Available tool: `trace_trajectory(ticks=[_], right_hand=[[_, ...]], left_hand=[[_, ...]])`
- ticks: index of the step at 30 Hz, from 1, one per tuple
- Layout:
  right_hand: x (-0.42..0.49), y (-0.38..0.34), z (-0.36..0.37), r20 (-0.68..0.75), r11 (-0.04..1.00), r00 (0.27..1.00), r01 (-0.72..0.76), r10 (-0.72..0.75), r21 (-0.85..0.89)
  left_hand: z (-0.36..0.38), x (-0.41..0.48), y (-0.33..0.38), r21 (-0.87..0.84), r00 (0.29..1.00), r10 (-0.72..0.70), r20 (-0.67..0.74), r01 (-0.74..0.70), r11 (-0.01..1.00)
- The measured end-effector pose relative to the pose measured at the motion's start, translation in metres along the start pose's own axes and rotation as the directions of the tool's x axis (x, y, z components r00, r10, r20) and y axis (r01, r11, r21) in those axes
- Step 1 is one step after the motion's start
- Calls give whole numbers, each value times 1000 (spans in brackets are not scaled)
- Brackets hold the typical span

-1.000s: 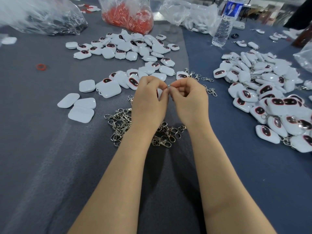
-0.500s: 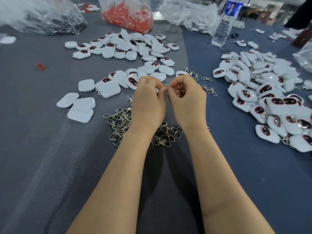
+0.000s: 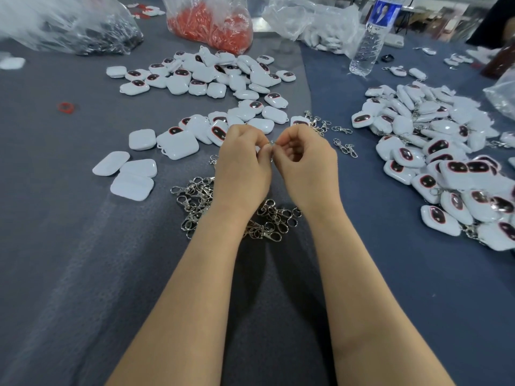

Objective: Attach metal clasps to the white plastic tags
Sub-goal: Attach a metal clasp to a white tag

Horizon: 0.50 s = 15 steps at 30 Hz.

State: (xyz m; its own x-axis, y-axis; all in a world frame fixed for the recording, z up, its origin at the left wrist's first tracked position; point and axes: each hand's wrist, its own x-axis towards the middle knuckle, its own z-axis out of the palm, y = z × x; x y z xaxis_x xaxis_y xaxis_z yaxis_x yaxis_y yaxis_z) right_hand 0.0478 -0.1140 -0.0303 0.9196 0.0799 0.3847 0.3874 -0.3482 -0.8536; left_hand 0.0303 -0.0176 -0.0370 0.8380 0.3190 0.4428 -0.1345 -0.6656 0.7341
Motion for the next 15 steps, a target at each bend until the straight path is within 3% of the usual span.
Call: trace_trajectory(ticks=[9, 13, 15], right_hand=[[-2, 3, 0, 3, 997, 997, 81, -81, 19], [0, 5, -1, -89, 999, 996, -13, 16, 41], [1, 6, -2, -126, 997, 990, -63, 67, 36]], left_hand=[[-7, 2, -3, -25, 999, 11, 46, -10, 1000], [-9, 3, -4, -210, 981, -124, 152, 154, 965], [-10, 3, -3, -384, 953, -217, 212, 286, 878]])
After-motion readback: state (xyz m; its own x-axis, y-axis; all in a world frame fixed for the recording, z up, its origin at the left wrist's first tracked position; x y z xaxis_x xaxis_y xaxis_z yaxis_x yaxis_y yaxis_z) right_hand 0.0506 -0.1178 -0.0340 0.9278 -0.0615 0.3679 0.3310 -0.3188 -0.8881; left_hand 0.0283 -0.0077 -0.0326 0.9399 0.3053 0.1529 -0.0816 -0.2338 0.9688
